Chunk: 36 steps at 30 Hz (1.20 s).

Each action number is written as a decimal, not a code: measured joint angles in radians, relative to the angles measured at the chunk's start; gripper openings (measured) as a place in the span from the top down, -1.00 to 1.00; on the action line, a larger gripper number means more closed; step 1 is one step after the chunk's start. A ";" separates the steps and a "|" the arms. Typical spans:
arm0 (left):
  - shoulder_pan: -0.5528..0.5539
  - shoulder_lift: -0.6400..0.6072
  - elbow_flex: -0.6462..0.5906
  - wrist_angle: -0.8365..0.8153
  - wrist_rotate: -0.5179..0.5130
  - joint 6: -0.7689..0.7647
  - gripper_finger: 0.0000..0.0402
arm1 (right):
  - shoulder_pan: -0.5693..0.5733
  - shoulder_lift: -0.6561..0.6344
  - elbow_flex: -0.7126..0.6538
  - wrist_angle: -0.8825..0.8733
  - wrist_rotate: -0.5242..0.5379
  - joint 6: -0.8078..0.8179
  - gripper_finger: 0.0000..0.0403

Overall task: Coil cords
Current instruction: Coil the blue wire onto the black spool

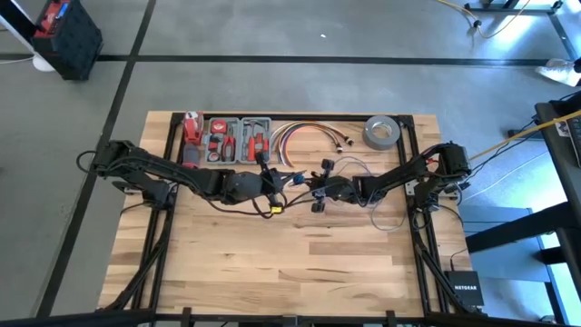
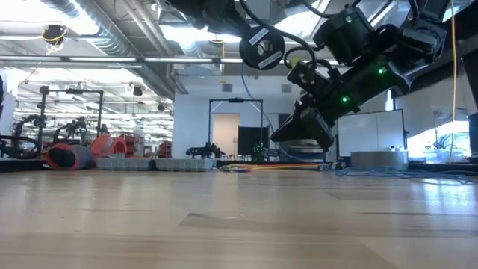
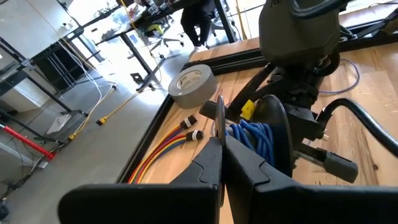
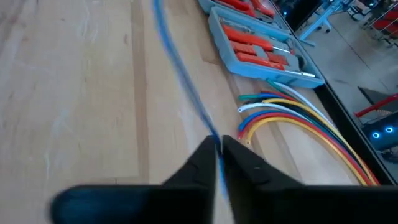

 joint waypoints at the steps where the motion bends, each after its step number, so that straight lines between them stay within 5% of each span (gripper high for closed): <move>1: 0.000 0.000 0.000 0.000 0.000 0.000 1.00 | 0.000 0.000 0.000 0.000 0.010 -0.001 0.95; 5: -0.001 0.000 0.000 -0.007 0.000 0.001 1.00 | 0.002 -0.014 -0.001 -0.046 0.174 0.002 0.92; 12: -0.003 0.000 0.000 -0.062 0.000 0.000 1.00 | 0.002 -0.127 -0.001 -0.161 0.263 0.049 0.96; 22: 0.042 0.001 0.000 -0.177 -0.074 -0.035 1.00 | 0.002 -0.309 -0.001 -0.344 0.294 0.223 0.99; 29: 0.087 0.023 0.000 -0.210 -0.072 -0.061 1.00 | 0.002 -0.359 -0.001 -0.319 0.310 0.261 0.99; 36: 0.129 0.067 0.000 -0.180 -0.074 -0.095 1.00 | 0.006 -0.359 -0.001 -0.161 0.157 0.288 0.99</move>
